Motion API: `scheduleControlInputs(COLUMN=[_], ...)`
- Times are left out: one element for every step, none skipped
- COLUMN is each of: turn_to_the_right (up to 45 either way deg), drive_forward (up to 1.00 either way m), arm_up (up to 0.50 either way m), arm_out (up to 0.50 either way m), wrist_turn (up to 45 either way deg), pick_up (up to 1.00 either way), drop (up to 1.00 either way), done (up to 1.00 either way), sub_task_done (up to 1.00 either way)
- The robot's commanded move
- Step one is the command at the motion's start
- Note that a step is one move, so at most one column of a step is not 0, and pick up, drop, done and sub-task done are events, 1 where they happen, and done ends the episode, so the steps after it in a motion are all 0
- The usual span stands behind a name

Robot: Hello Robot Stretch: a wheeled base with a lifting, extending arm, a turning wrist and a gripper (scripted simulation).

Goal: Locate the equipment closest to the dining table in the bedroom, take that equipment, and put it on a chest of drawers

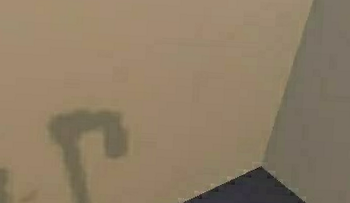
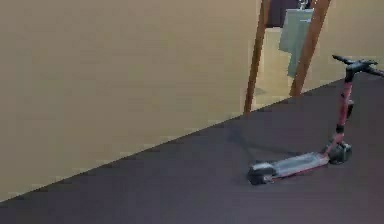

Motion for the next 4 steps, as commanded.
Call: scheduleControlInputs(turn_to_the_right=[45.0, 45.0, 45.0, 39.0], drive_forward=[0.0, 0.0, 0.0, 0.0], arm_up=[0.0, 0.0, 0.0, 0.0], arm_out=[0.0, 0.0, 0.0, 0.0], wrist_turn=[0.0, 0.0, 0.0, 0.0], pick_up=[0.0, 0.0, 0.0, 0.0], drop=[0.0, 0.0, 0.0, 0.0], done=[0.0, 0.0, 0.0, 0.0], sub_task_done=[0.0, 0.0, 0.0, 0.0])
